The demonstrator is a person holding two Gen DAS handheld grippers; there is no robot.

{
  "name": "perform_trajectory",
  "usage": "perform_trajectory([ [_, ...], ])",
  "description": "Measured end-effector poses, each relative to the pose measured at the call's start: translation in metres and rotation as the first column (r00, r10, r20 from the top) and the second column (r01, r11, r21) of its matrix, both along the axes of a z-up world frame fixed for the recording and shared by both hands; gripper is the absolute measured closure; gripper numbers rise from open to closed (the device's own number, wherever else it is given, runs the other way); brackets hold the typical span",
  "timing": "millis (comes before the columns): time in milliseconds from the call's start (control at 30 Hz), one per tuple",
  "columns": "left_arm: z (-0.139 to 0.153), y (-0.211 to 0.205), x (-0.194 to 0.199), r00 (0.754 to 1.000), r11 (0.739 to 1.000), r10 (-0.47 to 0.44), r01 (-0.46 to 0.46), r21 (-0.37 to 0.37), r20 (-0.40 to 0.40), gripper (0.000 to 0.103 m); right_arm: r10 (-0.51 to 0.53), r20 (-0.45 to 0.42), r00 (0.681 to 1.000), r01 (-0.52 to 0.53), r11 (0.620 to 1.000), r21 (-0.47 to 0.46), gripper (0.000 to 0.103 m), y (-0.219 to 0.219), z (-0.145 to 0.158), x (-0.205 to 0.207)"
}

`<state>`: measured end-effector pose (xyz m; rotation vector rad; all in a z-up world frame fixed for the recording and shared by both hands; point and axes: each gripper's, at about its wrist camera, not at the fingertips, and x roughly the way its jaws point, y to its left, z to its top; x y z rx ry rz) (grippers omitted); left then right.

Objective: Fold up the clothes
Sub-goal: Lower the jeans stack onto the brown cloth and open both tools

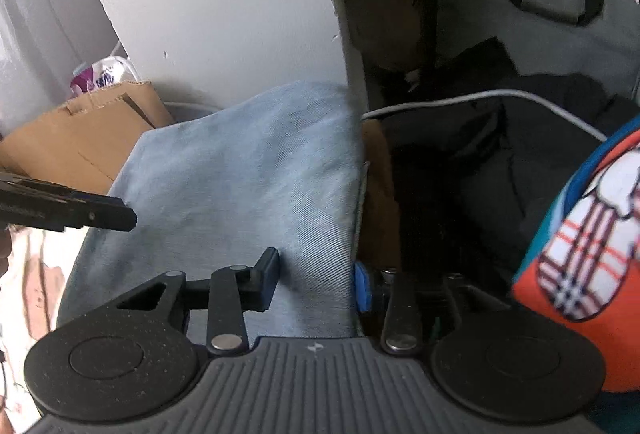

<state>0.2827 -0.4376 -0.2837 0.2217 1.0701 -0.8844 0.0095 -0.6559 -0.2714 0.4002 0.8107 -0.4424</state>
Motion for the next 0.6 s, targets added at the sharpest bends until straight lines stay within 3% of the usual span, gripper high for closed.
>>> perform_trajectory([
  [167,-0.001,0.001,0.0,1.0,1.0,0.001,-0.001,0.017,0.001,0.059,0.005,-0.008,1.0,-0.006,0.996,-0.086,0.061,0.005,0.014,-0.002],
  [333,-0.004,0.0,0.001,1.0,1.0,0.007,-0.007,0.023,0.004,0.057,0.055,0.015,0.998,-0.053,0.993,-0.102,0.062,0.013,0.023,0.012],
  [600,0.003,0.001,-0.003,1.0,1.0,-0.015,0.015,0.005,0.026,0.059,0.089,-0.119,0.989,-0.106,0.985,-0.14,0.063,0.017,-0.008,0.05],
])
